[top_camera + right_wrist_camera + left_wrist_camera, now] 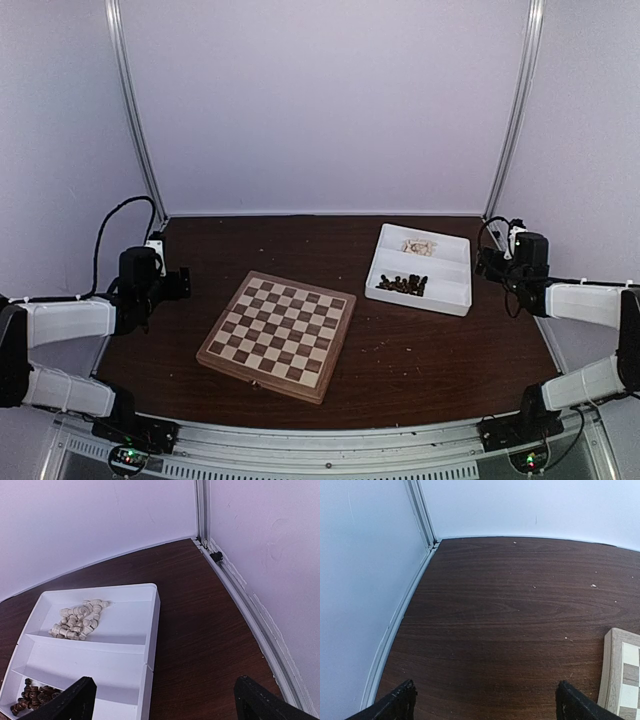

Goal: Set up the chess pieces on the board
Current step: Pick up the chess piece from the storage box.

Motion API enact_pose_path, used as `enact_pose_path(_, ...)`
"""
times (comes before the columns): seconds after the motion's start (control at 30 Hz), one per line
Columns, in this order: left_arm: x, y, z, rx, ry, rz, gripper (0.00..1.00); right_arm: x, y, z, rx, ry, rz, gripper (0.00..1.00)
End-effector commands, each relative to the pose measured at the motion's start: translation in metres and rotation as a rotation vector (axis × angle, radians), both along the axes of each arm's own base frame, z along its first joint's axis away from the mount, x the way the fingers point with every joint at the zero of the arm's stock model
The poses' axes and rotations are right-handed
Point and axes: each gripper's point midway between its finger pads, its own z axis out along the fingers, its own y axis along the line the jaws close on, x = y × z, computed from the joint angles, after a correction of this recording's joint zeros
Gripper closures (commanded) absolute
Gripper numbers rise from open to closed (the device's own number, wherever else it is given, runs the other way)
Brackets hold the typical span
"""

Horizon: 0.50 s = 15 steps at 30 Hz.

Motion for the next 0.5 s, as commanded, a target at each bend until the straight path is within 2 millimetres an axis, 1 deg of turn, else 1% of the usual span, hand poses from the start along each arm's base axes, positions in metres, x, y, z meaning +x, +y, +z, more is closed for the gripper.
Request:
enact_pose_path(0.0, 0.009, -0.009, 0.015, -0.009, -0.034, -0.033, 0.02, 0.003, 0.005, 0.012, 0.016, -0.011, 0.005, 0.0)
enact_pose_path(0.07, 0.007, -0.011, 0.014, -0.032, -0.021, -0.038, 0.02, 0.001, 0.007, 0.013, 0.031, 0.014, 0.006, 0.0)
enact_pose_path(0.17, 0.001, -0.012, 0.018, -0.078, -0.012, -0.034, 0.02, -0.003, 0.004, 0.026, 0.037, 0.041, -0.013, 0.0)
enact_pose_path(0.27, -0.006, -0.022, 0.036, -0.148, -0.045, -0.087, 0.02, -0.009, -0.002, 0.05, 0.049, 0.034, -0.052, 0.0)
enact_pose_path(0.33, -0.009, -0.031, 0.047, -0.188, -0.061, -0.13, 0.02, -0.013, -0.004, 0.061, 0.07, 0.019, -0.073, 0.0)
enact_pose_path(0.4, -0.013, -0.035, 0.054, -0.235, -0.065, -0.145, 0.02, -0.02, -0.006, 0.068, 0.107, -0.004, -0.098, 0.0)
enact_pose_path(0.47, -0.017, -0.039, 0.056, -0.285, -0.061, -0.152, 0.02, -0.026, -0.006, 0.074, 0.122, -0.024, -0.095, 0.0)
